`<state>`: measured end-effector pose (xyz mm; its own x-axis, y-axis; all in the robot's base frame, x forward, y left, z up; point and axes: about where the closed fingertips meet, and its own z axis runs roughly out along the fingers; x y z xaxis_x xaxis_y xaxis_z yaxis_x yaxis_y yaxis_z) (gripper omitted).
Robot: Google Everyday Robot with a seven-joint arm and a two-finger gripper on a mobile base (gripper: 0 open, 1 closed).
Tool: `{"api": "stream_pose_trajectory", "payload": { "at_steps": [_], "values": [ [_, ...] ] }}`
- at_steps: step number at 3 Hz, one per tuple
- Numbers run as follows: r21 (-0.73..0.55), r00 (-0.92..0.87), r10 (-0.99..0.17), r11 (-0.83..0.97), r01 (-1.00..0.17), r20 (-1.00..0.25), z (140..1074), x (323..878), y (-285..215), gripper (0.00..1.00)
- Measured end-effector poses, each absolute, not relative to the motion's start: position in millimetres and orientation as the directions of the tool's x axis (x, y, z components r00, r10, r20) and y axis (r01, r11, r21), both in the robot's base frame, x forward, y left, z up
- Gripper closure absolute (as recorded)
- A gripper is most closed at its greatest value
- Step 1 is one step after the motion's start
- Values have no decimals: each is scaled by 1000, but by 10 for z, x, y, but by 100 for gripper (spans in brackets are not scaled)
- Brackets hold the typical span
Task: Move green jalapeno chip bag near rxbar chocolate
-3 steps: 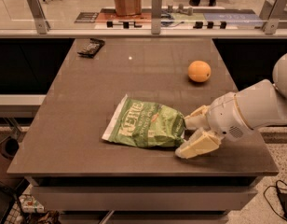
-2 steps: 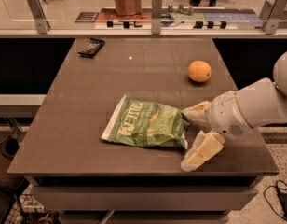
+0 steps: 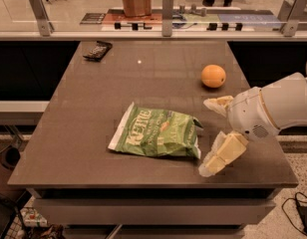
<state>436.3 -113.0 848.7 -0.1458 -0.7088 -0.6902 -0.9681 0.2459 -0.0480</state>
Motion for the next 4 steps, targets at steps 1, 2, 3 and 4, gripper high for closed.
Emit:
{"api": "stream_pose_trajectory", "payload": {
  "at_steps": [1,2,3,4],
  "values": [
    [-85,-137,-705,271,-959,-696,8575,4333,-1009,0],
    [-127,-124,-698,297,-946,-705,8594,4315,-812,0],
    [-139,-100,-675,291,-947,-731,8466,4408,-590,0],
    [-147,-97,-677,293,-945,-729,8490,4411,-586,17]
  ]
}}
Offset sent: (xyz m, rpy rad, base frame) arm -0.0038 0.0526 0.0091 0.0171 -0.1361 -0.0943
